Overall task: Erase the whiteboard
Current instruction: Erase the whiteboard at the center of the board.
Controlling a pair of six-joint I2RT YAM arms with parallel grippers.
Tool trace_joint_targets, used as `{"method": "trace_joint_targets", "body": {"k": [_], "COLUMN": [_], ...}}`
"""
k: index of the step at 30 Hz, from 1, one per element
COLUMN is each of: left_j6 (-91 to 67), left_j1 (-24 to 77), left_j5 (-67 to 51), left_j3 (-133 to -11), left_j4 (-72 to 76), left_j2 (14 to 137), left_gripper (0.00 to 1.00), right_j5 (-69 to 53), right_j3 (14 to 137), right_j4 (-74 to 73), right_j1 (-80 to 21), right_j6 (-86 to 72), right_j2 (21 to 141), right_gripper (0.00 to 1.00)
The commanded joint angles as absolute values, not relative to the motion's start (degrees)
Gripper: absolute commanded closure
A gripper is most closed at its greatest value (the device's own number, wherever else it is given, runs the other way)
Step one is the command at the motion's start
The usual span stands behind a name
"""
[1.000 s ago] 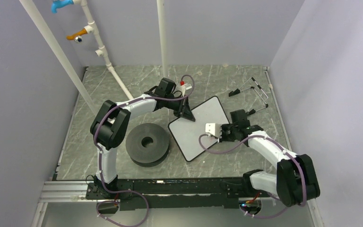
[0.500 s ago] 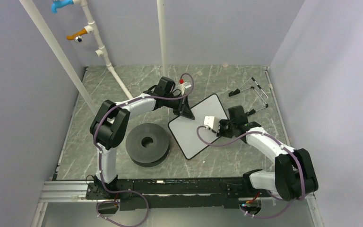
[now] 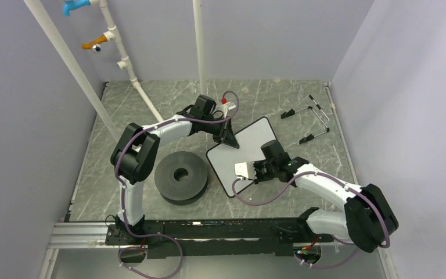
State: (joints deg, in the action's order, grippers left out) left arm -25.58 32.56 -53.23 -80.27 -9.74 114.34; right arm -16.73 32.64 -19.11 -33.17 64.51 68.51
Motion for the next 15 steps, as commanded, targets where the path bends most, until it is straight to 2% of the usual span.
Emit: {"method": "trace_joint_targets", "body": {"k": [1, 5, 8, 12, 15], "left_j6": [-26.6, -26.6, -26.4, -26.7, -26.9], "left_j1": [33.4, 33.5, 33.4, 33.5, 33.4], "left_j5": [-58.5, -58.8, -58.8, -58.9, -59.1], "left_j3": [-82.8, -82.6, -82.4, -81.9, -81.9], "left_j4": [-7.4, -7.3, -7.3, -6.7, -6.3], "left_j2": [110.6, 110.5, 110.4, 110.3, 110.5], "left_gripper": [1.00, 1.00, 1.00, 1.00, 1.00], "right_j5": [-17.3, -21.3, -20.9, -23.7, -24.2], "right_j3": [33.4, 37.4, 37.8, 35.8, 33.4], "right_j4": [-18.6, -18.9, -19.0, -20.2, -20.7], "right_j1": [-30.9, -19.4, -14.8, -14.8, -20.5], "right_j6": [62.5, 60.2, 61.6, 64.1, 65.2], "right_j2": [68.1, 68.8, 69.1, 67.6, 65.5], "right_gripper": [1.00, 1.00, 1.00, 1.00, 1.00]}}
